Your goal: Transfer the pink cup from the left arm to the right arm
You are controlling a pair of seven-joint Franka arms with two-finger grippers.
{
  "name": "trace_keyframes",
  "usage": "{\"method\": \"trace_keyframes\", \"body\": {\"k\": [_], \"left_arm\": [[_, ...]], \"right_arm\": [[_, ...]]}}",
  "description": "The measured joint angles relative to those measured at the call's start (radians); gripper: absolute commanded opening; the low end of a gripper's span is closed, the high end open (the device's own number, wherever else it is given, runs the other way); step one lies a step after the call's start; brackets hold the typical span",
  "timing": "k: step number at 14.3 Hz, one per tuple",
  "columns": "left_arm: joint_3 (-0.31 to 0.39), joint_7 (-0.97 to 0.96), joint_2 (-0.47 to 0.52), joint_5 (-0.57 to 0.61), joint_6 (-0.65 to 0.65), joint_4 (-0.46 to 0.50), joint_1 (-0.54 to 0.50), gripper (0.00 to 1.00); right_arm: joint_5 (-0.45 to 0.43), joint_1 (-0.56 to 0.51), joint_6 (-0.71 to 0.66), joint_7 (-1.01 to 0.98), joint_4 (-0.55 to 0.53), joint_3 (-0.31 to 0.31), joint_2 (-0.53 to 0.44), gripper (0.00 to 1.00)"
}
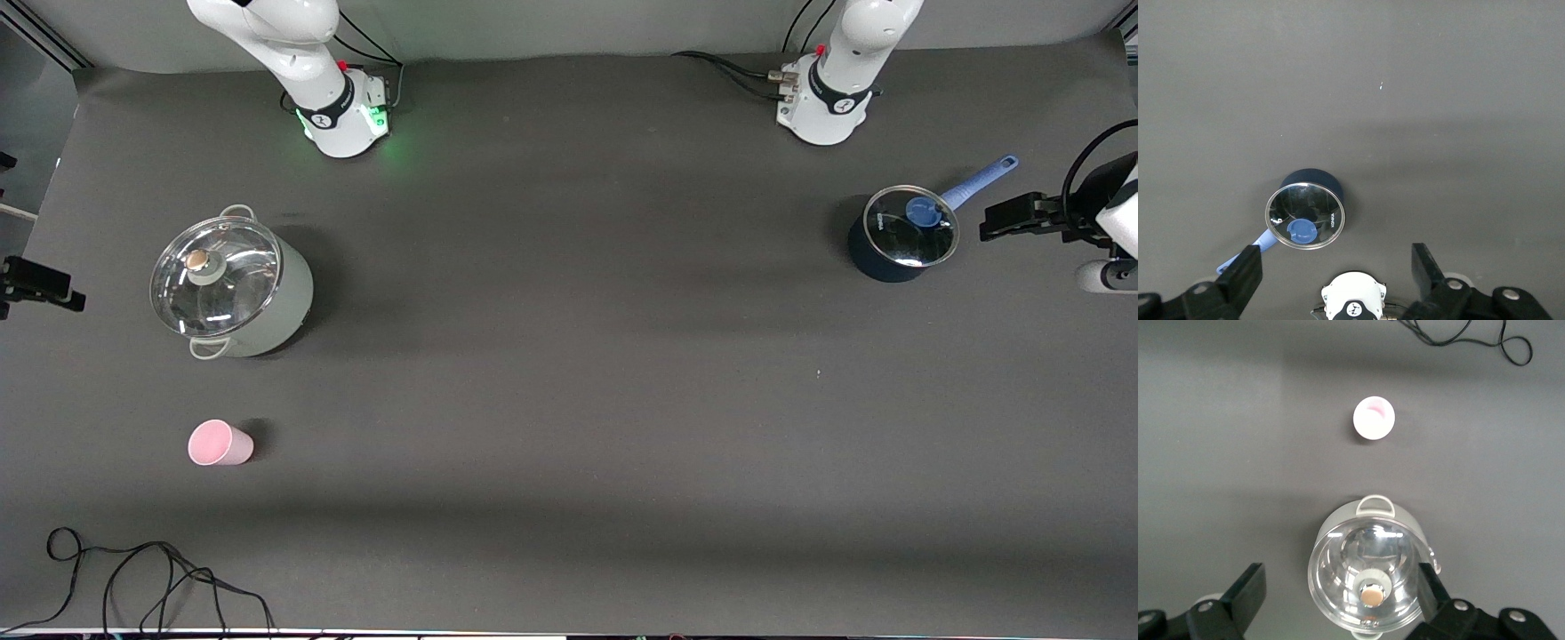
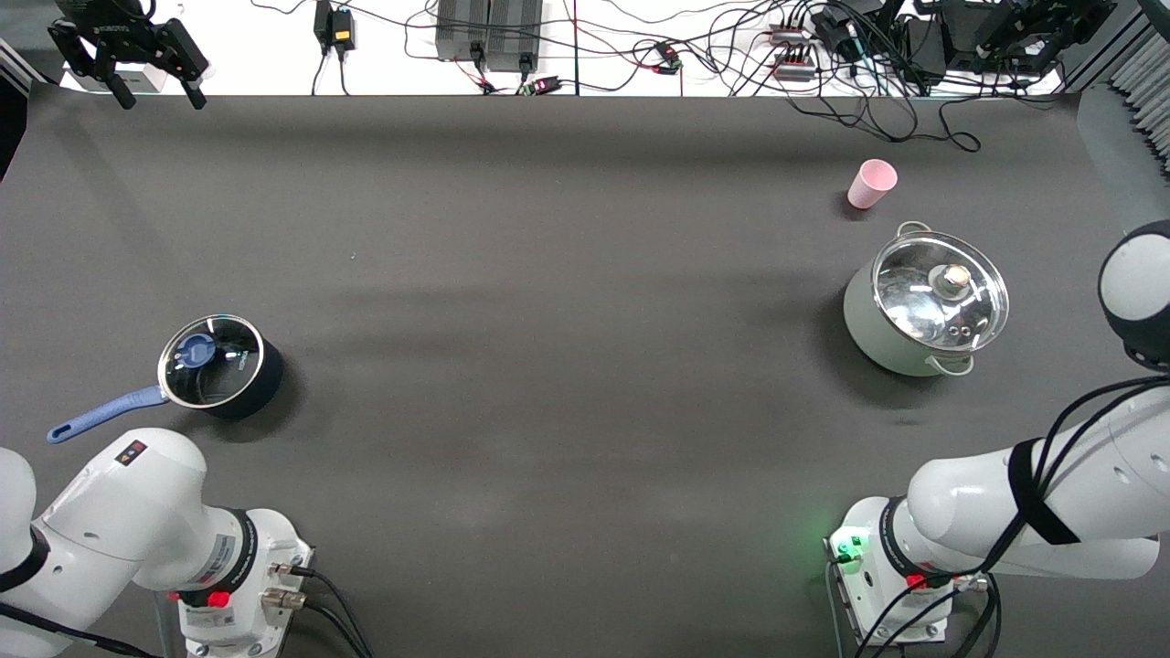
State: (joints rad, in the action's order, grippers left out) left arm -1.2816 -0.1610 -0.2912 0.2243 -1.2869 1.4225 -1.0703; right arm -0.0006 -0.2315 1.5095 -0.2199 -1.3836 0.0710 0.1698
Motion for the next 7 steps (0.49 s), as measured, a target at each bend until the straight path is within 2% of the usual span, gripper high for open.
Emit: {"method": "trace_keyframes", "body": {"k": [7], "left_arm": [[-0.008,-0.007,0.019,0.000,-0.018,0.029,0.022,1.00]], "right_arm": [[0.027,0.023,0.002,0.005,-0.136,-0.003,-0.107,1.00]]}}
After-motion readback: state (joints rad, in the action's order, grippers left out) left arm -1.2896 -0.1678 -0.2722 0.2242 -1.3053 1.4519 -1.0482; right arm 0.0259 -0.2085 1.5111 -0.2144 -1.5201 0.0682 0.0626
